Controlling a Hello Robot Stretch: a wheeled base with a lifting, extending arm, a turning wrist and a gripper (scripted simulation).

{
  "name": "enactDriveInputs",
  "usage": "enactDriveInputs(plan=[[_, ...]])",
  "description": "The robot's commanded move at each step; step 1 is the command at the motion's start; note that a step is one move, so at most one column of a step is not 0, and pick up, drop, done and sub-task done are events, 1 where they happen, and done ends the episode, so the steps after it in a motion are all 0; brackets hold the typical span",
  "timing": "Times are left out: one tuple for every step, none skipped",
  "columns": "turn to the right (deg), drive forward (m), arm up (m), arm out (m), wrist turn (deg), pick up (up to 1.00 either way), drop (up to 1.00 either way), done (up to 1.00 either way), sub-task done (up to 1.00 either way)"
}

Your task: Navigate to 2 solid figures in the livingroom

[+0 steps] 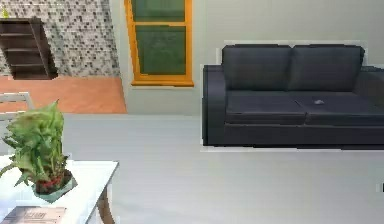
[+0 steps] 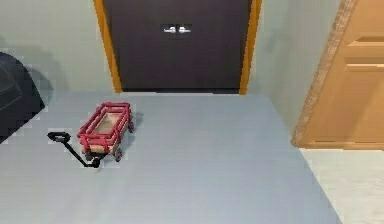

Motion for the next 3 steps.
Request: enactDriveInputs(plan=[[0.0,1.0,0.0,0.0,0.0,0.0,0.0,0.0,0.0],[12.0,0.0,0.0,0.0,0.0,0.0,0.0,0.0,0.0],[0.0,0.15,0.0,0.0,0.0,0.0,0.0,0.0,0.0]])
